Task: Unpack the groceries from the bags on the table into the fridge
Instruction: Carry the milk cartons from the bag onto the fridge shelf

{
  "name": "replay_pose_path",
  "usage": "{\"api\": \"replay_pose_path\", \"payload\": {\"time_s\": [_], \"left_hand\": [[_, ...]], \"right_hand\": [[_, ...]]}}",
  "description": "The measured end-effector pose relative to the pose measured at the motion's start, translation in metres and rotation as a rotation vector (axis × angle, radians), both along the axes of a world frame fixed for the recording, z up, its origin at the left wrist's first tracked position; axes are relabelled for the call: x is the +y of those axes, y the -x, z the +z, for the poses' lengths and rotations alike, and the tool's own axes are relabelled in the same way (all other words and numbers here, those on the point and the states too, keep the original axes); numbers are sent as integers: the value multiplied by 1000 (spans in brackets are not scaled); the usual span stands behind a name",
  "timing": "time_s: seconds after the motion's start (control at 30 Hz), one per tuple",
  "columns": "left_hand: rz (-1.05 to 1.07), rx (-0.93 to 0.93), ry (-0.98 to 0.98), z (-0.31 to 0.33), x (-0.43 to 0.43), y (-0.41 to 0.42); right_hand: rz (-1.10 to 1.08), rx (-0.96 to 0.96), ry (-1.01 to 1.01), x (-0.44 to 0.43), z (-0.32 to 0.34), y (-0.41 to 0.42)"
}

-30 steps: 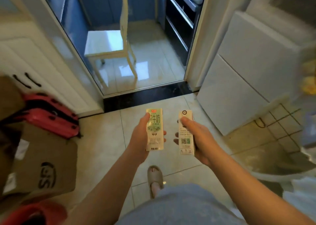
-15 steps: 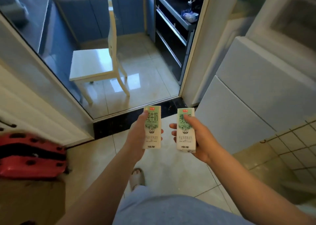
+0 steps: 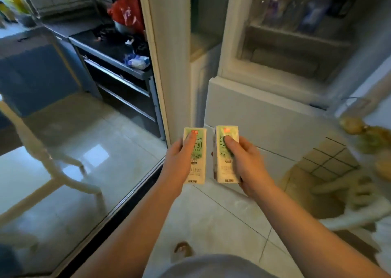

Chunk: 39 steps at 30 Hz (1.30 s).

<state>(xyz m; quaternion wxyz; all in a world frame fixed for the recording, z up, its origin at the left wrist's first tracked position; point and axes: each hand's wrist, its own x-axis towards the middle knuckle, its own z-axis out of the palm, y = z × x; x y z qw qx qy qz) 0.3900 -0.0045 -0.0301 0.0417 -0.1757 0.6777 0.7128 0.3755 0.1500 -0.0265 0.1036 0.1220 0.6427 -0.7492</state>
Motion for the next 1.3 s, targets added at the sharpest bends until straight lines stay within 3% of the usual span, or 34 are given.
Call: {"api": "replay_pose_path", "payload": {"time_s": [0.27, 0.57, 1.07, 1.3], "left_hand": [[-280, 262, 32, 58, 32, 137], [-401, 531, 21, 139, 112, 244], [-350, 957, -140, 313, 247, 409], [-354, 1079, -212, 386, 286, 467]], "right_hand": [[-299, 283, -135, 10, 53, 87], [-509, 544, -182, 71, 132, 175], [-533, 1063, -203, 191, 304, 348], [-548, 1183, -194, 225, 373, 410]]}}
